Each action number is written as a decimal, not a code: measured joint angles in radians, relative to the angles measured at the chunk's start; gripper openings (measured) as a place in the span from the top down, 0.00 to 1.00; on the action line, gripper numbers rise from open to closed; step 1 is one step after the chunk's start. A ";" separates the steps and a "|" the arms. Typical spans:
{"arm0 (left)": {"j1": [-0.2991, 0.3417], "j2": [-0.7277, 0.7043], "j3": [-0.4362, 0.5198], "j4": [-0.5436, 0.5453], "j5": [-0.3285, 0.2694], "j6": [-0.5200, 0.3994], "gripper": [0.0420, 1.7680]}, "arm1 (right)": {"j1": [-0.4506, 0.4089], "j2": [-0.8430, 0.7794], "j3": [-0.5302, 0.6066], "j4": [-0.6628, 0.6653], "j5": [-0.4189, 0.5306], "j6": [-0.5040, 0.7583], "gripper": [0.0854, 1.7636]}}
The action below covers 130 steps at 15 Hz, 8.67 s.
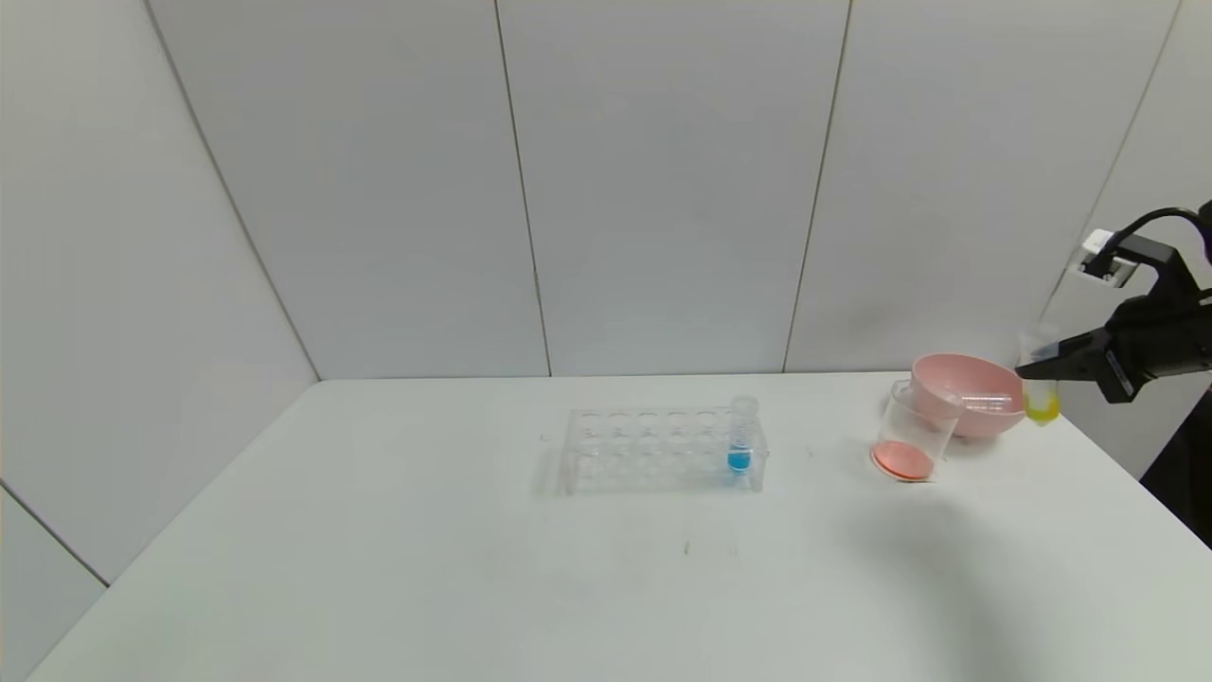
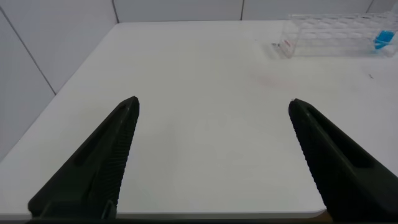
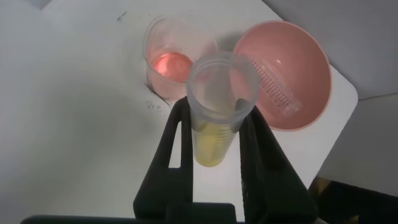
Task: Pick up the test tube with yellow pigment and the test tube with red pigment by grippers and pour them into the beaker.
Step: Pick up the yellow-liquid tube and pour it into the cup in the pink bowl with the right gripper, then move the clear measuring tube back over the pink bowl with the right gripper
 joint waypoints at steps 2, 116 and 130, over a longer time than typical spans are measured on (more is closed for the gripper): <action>0.000 0.000 0.000 0.000 0.000 0.000 0.03 | -0.011 0.059 -0.125 0.138 0.000 -0.089 0.76; 0.000 0.000 0.000 0.000 0.000 0.000 0.03 | 0.410 0.266 -0.400 0.290 -1.193 -0.695 0.76; 0.000 0.000 0.000 0.000 0.000 0.000 0.03 | 0.352 0.190 -0.400 0.320 -0.737 -0.040 0.76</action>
